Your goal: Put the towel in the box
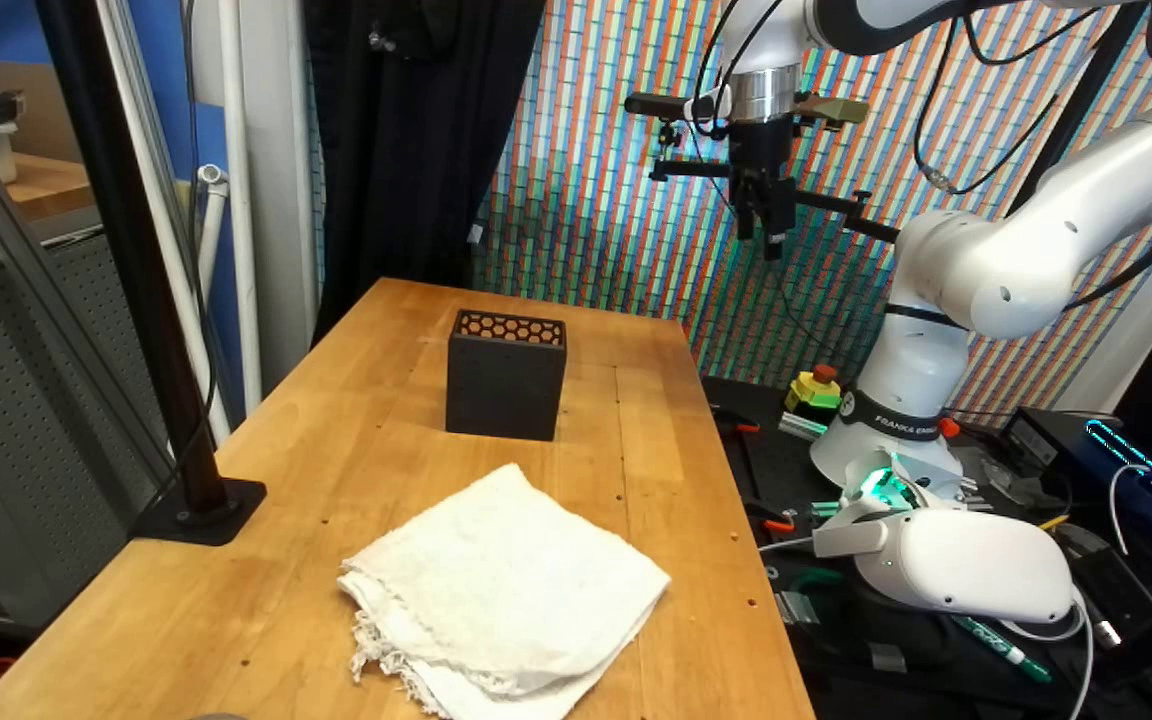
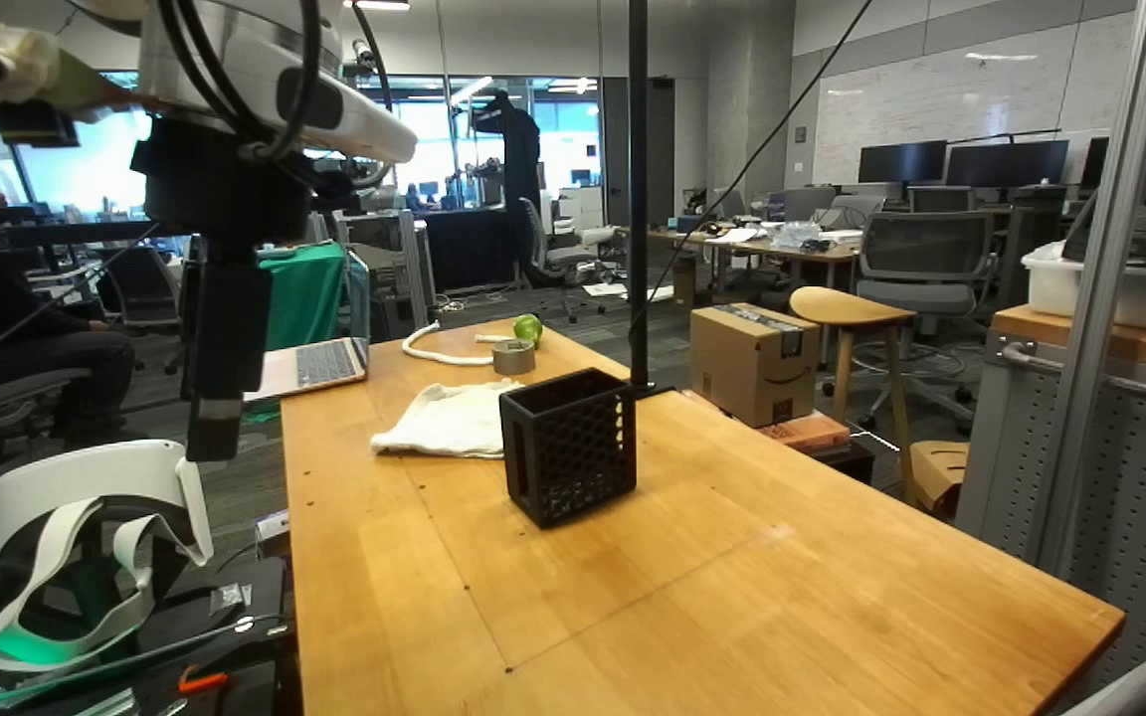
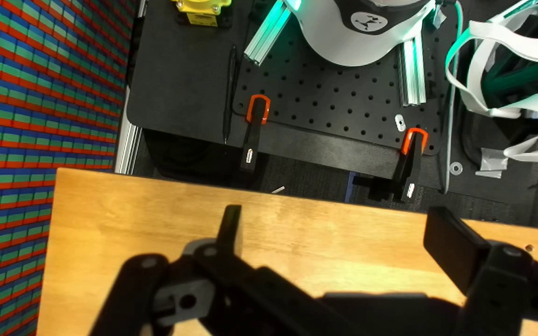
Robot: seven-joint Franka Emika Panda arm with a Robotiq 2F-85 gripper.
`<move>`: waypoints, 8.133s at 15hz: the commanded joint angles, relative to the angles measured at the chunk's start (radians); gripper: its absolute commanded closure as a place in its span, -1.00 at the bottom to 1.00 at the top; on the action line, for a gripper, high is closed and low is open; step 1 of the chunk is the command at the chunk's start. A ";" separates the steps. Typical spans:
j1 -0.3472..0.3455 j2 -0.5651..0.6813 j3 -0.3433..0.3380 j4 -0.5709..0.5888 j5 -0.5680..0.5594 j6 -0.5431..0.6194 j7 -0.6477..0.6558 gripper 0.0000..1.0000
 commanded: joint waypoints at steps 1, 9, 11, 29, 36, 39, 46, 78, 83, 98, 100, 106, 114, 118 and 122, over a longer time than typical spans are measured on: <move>0.010 0.000 -0.007 0.003 -0.004 -0.004 0.005 -1.00; 0.109 0.114 0.025 0.028 -0.020 0.081 -0.123 -1.00; 0.148 0.165 0.050 0.036 -0.028 0.155 -0.154 -1.00; 0.344 0.819 0.387 0.395 -0.245 0.858 -0.271 -1.00; 0.339 1.167 0.439 0.658 -0.207 0.927 -0.460 -1.00; 0.334 1.276 0.446 0.752 -0.176 0.866 -0.517 -1.00; 0.339 1.438 0.426 0.955 -0.126 0.624 -0.572 -0.48; 0.253 0.496 0.338 0.360 -0.313 0.575 -0.473 0.69; 0.225 0.528 0.261 0.409 -0.298 0.521 -0.567 0.68; 0.183 0.711 0.224 0.442 -0.080 0.594 -0.969 0.68; 0.174 0.719 0.219 0.444 -0.081 0.578 -0.969 0.68; 0.136 0.783 0.199 0.454 0.056 0.561 -1.069 0.68; 0.081 1.009 0.195 0.575 0.155 0.411 -1.115 0.68; 0.074 1.030 0.197 0.626 0.147 0.327 -1.091 0.68; 0.089 0.981 0.210 0.614 0.128 0.317 -1.065 0.12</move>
